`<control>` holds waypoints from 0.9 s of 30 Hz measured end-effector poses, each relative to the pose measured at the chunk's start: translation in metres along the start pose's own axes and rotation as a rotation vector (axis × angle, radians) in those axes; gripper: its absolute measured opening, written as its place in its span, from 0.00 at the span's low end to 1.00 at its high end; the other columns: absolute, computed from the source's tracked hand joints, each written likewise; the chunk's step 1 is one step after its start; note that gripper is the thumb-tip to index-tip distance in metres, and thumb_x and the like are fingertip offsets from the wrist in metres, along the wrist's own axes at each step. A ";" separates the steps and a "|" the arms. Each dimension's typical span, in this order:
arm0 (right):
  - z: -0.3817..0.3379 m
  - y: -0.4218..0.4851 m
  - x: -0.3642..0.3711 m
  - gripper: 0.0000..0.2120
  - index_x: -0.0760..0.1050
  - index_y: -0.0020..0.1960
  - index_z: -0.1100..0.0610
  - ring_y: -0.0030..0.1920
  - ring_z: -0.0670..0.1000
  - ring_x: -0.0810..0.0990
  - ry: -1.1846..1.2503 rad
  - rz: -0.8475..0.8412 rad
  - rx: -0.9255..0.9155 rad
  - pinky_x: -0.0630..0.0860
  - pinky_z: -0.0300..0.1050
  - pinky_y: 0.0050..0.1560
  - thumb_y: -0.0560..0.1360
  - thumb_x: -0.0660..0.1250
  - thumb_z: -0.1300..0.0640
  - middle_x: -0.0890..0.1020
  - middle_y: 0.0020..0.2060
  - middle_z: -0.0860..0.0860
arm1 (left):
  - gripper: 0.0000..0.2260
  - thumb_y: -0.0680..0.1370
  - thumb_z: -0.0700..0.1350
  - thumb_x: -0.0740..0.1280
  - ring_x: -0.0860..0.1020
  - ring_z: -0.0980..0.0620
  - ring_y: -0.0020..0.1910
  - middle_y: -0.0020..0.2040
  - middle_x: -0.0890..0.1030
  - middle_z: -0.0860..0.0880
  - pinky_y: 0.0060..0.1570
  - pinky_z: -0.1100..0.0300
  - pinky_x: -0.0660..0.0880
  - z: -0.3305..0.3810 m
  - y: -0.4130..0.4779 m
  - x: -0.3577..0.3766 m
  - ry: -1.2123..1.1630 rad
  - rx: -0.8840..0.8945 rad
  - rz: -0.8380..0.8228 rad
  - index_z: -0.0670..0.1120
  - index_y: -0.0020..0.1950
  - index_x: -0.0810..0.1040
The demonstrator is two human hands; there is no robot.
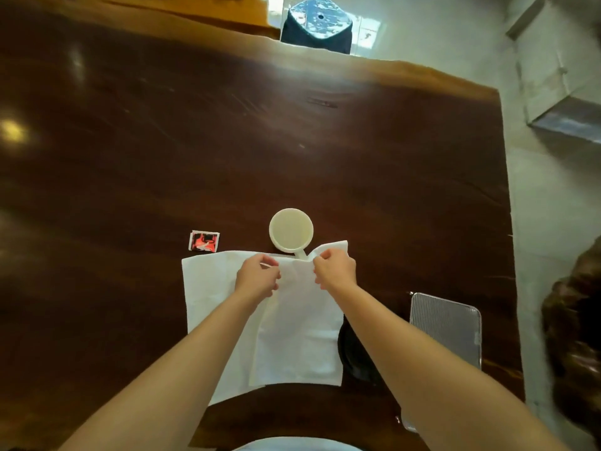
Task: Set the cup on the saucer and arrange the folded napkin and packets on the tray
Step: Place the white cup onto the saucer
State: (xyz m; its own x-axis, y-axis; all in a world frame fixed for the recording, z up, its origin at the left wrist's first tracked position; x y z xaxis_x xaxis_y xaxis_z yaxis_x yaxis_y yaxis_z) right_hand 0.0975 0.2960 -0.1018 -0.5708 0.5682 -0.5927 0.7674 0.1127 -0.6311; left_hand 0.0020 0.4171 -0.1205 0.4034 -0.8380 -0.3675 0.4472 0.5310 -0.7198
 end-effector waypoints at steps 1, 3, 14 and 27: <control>-0.004 0.005 -0.002 0.09 0.76 0.39 0.54 0.47 0.58 0.83 -0.035 -0.001 -0.030 0.82 0.55 0.50 0.75 0.60 0.60 0.83 0.44 0.57 | 0.05 0.78 0.39 0.66 0.83 0.46 0.44 0.47 0.83 0.44 0.45 0.52 0.82 0.003 0.004 0.001 -0.009 0.000 0.014 0.47 0.52 0.78; -0.011 0.015 -0.005 0.08 0.77 0.50 0.59 0.47 0.53 0.76 -0.091 0.002 -0.072 0.78 0.49 0.49 0.76 0.60 0.61 0.79 0.44 0.53 | 0.07 0.77 0.38 0.67 0.83 0.47 0.41 0.47 0.83 0.44 0.46 0.52 0.83 0.007 0.012 0.003 -0.032 0.007 0.042 0.46 0.53 0.77; -0.023 0.062 0.014 0.41 0.55 0.80 0.56 0.67 0.57 0.73 -0.247 -0.047 -0.264 0.73 0.51 0.64 0.73 0.73 0.65 0.70 0.69 0.58 | 0.34 0.72 0.31 0.72 0.77 0.46 0.62 0.65 0.76 0.47 0.61 0.47 0.78 0.026 0.040 0.010 -0.043 0.027 0.114 0.50 0.75 0.66; -0.011 0.071 0.036 0.34 0.65 0.67 0.55 0.53 0.52 0.74 -0.219 -0.099 -0.279 0.74 0.45 0.50 0.67 0.79 0.60 0.72 0.59 0.56 | 0.44 0.69 0.41 0.79 0.74 0.49 0.64 0.64 0.75 0.53 0.62 0.51 0.75 0.022 0.051 0.017 0.025 0.128 -0.042 0.58 0.78 0.59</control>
State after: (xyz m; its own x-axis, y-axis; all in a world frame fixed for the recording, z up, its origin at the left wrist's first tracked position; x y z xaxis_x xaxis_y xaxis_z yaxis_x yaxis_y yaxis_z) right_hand 0.1349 0.3334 -0.1621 -0.6723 0.3588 -0.6475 0.7380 0.3940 -0.5479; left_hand 0.0493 0.4332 -0.1507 0.3629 -0.8620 -0.3540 0.5620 0.5055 -0.6547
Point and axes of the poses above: each hand's wrist, its own y-axis towards the middle knuckle, its own x-axis out of the palm, z = x × y, the point moved 1 cm from there along y, towards the middle knuckle
